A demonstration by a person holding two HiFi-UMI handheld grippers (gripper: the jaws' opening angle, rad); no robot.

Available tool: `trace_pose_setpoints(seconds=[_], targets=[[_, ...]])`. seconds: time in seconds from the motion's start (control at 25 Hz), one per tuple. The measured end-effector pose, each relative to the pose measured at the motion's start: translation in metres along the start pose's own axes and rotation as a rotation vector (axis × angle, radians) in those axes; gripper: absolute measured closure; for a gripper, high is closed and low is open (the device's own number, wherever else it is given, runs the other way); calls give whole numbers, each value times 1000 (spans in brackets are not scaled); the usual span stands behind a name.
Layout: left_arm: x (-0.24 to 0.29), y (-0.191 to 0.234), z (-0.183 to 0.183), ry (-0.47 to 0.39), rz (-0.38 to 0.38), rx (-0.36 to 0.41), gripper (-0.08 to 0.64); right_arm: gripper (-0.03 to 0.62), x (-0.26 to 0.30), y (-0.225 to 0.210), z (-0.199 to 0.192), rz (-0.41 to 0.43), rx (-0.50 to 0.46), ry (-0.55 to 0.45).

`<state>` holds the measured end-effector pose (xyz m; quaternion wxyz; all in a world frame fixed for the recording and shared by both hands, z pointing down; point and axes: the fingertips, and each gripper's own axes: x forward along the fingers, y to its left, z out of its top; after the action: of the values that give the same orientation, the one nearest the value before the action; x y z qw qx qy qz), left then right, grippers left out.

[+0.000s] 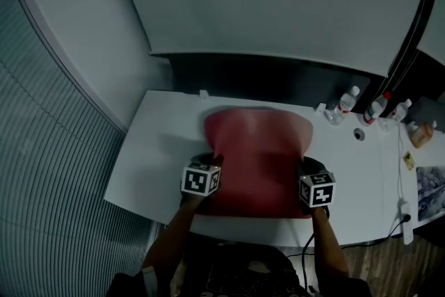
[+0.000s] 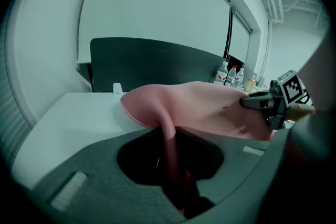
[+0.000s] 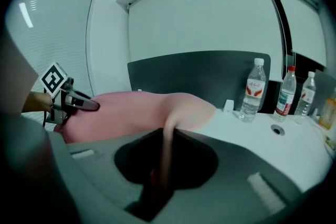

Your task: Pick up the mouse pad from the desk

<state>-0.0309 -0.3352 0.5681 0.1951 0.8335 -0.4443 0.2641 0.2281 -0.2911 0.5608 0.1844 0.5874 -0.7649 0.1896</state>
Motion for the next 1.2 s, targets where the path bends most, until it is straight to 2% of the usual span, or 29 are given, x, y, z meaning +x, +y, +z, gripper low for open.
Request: trace_pose_setpoints(seconds=[0.76, 1.2], targets=[[-59, -24, 114, -278, -18, 63, 485, 538, -65, -2, 105, -122, -65, -242], [-88, -35, 168, -420, 6, 90, 485, 538, -94, -6, 154, -182, -83, -373]])
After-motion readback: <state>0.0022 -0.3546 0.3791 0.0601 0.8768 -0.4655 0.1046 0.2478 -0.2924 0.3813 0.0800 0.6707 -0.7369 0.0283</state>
